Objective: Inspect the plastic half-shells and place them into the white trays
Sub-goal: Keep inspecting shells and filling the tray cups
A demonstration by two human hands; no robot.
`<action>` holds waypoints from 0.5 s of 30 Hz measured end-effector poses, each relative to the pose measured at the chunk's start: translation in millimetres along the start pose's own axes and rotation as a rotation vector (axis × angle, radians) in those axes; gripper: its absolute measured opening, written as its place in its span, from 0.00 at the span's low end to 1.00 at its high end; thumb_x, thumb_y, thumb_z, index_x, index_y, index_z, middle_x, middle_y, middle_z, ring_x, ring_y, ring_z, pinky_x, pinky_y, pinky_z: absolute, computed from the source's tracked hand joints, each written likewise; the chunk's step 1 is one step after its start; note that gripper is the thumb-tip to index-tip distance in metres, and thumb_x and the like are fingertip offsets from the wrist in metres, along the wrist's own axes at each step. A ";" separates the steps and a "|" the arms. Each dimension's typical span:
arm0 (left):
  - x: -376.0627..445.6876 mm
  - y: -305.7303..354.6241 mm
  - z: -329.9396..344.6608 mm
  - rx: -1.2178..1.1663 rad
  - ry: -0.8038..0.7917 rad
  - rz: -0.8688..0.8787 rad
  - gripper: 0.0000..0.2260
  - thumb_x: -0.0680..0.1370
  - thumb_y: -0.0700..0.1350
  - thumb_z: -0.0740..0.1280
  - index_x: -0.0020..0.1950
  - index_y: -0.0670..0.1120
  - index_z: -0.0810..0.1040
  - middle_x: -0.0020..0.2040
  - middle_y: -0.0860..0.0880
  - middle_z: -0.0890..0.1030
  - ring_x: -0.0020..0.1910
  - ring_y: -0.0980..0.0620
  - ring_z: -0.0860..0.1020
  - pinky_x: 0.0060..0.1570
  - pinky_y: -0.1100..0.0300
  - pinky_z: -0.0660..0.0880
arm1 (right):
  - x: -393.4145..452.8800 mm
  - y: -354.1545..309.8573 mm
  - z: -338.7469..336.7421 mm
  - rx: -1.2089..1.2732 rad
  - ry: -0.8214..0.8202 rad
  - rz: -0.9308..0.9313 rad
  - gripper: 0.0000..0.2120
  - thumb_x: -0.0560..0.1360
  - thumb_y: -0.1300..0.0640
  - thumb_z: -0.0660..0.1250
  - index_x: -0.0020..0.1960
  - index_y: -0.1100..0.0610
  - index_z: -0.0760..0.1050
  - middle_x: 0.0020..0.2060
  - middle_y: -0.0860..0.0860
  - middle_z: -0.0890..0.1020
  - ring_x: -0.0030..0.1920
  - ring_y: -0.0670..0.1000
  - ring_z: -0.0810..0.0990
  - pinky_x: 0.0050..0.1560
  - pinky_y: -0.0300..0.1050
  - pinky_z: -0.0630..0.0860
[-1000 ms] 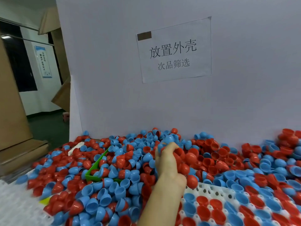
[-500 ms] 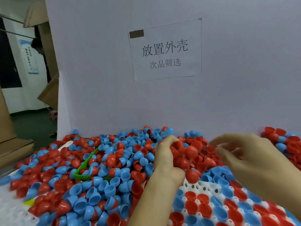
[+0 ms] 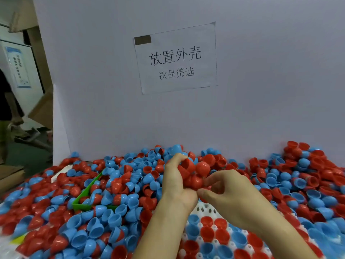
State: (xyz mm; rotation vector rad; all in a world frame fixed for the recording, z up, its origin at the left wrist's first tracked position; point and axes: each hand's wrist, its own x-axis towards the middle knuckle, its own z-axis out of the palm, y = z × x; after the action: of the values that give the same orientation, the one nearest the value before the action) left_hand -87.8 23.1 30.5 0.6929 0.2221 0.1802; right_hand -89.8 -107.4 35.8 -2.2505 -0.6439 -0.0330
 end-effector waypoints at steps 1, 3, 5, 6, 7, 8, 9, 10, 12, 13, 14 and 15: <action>-0.9 0.8 -0.1 -0.007 0.006 -0.006 0.05 0.71 0.42 0.69 0.36 0.42 0.80 0.32 0.43 0.81 0.27 0.47 0.80 0.30 0.52 0.80 | -0.3 -0.6 0.4 0.024 0.004 0.007 0.05 0.75 0.45 0.71 0.46 0.46 0.81 0.34 0.45 0.84 0.34 0.40 0.81 0.31 0.30 0.74; -0.2 2.2 -1.0 -0.024 0.005 -0.013 0.04 0.71 0.42 0.68 0.40 0.42 0.79 0.34 0.43 0.81 0.28 0.47 0.80 0.33 0.53 0.80 | -1.1 -0.5 0.0 0.078 -0.002 0.010 0.02 0.76 0.47 0.71 0.45 0.44 0.80 0.35 0.48 0.84 0.34 0.44 0.82 0.31 0.34 0.76; 1.6 3.1 -3.0 -0.042 0.031 -0.005 0.03 0.71 0.42 0.69 0.41 0.42 0.78 0.34 0.44 0.79 0.30 0.48 0.79 0.35 0.55 0.79 | -1.8 -1.1 -1.2 0.103 -0.025 0.000 0.04 0.76 0.48 0.70 0.43 0.40 0.77 0.37 0.52 0.84 0.36 0.50 0.82 0.35 0.41 0.78; 3.7 3.6 -4.4 -0.053 0.052 0.001 0.04 0.71 0.42 0.69 0.40 0.42 0.78 0.34 0.45 0.79 0.32 0.49 0.79 0.35 0.55 0.78 | -2.2 -1.6 -2.0 0.116 -0.038 -0.002 0.07 0.77 0.49 0.70 0.42 0.38 0.76 0.37 0.52 0.83 0.37 0.52 0.82 0.37 0.42 0.79; 4.2 4.2 -5.6 -0.059 0.073 0.006 0.04 0.72 0.42 0.69 0.39 0.42 0.77 0.34 0.45 0.79 0.32 0.49 0.78 0.35 0.56 0.77 | -2.1 -2.0 -2.7 0.124 -0.047 -0.007 0.07 0.77 0.49 0.69 0.43 0.37 0.76 0.35 0.52 0.83 0.35 0.53 0.81 0.36 0.43 0.79; 5.6 5.1 -6.9 -0.062 0.086 0.013 0.05 0.71 0.41 0.69 0.37 0.42 0.76 0.33 0.46 0.78 0.32 0.49 0.78 0.34 0.57 0.77 | -2.0 -2.3 -3.3 0.136 -0.047 -0.010 0.07 0.77 0.50 0.69 0.44 0.37 0.77 0.33 0.51 0.82 0.31 0.50 0.79 0.33 0.41 0.78; 5.9 6.3 -7.9 -0.064 0.094 0.018 0.05 0.71 0.41 0.69 0.37 0.42 0.76 0.33 0.46 0.77 0.32 0.49 0.77 0.34 0.57 0.76 | -2.0 -2.4 -4.0 0.148 -0.042 -0.014 0.07 0.77 0.51 0.69 0.45 0.38 0.78 0.31 0.49 0.81 0.28 0.45 0.76 0.30 0.38 0.75; 6.4 7.7 -8.4 -0.070 0.098 0.024 0.04 0.71 0.40 0.69 0.37 0.42 0.76 0.34 0.46 0.77 0.33 0.49 0.77 0.35 0.57 0.76 | -2.2 -2.7 -5.0 0.158 -0.031 -0.016 0.07 0.77 0.52 0.70 0.46 0.39 0.79 0.31 0.47 0.81 0.27 0.42 0.75 0.29 0.34 0.74; 6.2 10.5 -8.6 -0.096 0.108 0.030 0.04 0.70 0.38 0.69 0.36 0.41 0.77 0.35 0.44 0.77 0.35 0.49 0.77 0.33 0.58 0.78 | -2.7 -3.2 -8.0 0.166 0.003 -0.017 0.07 0.77 0.53 0.71 0.44 0.41 0.81 0.33 0.45 0.83 0.26 0.42 0.75 0.29 0.33 0.73; 5.7 11.6 -8.6 -0.112 0.113 0.032 0.04 0.70 0.38 0.70 0.35 0.41 0.77 0.35 0.44 0.77 0.34 0.49 0.77 0.31 0.59 0.78 | -3.6 -3.5 -10.1 0.172 0.023 -0.010 0.07 0.77 0.54 0.71 0.43 0.42 0.81 0.33 0.44 0.83 0.27 0.44 0.77 0.29 0.33 0.74; 5.1 12.7 -8.4 -0.127 0.117 0.035 0.05 0.69 0.38 0.70 0.33 0.41 0.78 0.34 0.44 0.77 0.34 0.49 0.77 0.29 0.59 0.78 | -4.3 -4.0 -12.3 0.180 0.043 0.000 0.06 0.76 0.53 0.71 0.43 0.42 0.81 0.33 0.44 0.84 0.29 0.46 0.79 0.30 0.34 0.75; 4.2 13.9 -8.2 -0.138 0.116 0.039 0.05 0.66 0.37 0.71 0.31 0.41 0.78 0.33 0.44 0.77 0.33 0.50 0.77 0.29 0.59 0.78 | -4.5 -3.6 -14.7 0.193 0.065 0.010 0.06 0.76 0.53 0.71 0.43 0.42 0.81 0.34 0.43 0.84 0.32 0.46 0.82 0.31 0.34 0.75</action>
State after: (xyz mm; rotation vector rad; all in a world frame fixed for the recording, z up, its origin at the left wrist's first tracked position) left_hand -87.1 39.6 32.8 0.5503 0.3040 0.2708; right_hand -92.8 -117.5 47.4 -2.0578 -0.5758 -0.0370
